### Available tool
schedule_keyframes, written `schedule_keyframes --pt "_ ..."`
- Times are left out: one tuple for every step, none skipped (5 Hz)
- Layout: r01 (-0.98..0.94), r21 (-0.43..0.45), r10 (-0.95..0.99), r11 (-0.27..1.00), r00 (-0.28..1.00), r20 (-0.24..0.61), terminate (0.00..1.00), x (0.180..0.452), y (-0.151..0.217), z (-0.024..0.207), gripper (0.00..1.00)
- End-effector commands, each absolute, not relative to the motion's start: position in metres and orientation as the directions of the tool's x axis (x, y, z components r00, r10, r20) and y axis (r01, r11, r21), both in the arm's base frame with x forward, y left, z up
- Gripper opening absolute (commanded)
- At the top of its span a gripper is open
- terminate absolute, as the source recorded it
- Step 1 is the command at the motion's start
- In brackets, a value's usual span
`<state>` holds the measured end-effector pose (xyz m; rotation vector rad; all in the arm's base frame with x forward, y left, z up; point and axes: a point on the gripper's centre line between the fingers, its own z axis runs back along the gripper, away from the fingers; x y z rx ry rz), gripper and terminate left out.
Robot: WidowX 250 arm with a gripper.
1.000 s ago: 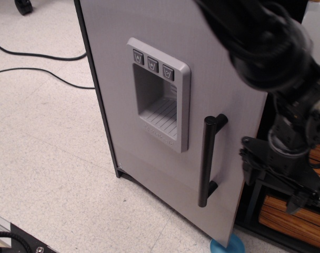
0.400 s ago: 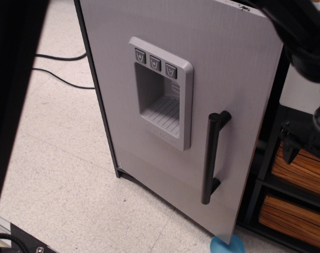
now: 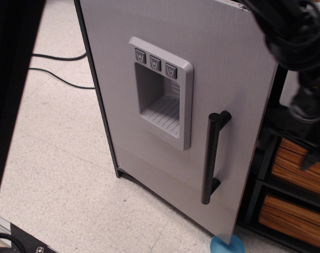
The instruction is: Open fridge
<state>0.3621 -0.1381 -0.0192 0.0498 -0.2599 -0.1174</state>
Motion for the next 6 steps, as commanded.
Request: schedule_keyframes --pt "0.013 0.119 -0.057 0.993 0.925 0.376 0.0 0.34 -0.088 0.026 1.0" --pt "-0.014 0.115 -0.03 0.993 0.926 0.376 0.0 0.303 -0.065 0.043 1.0" --pt "-0.074 0.122 0.027 0.99 0.938 0.346 0.0 0.278 -0.048 0.059 1.0" --pt "-0.174 0.116 0.134 0.978 0.947 0.292 0.0 0.261 -0.034 0.081 1.0" --pt "-0.271 0.157 0.229 0.95 0.943 0.243 0.0 0.258 -0.004 0.084 1.0" --pt "-0.337 0.205 0.266 0.919 0.913 0.31 0.0 0.245 0.034 0.073 1.0"
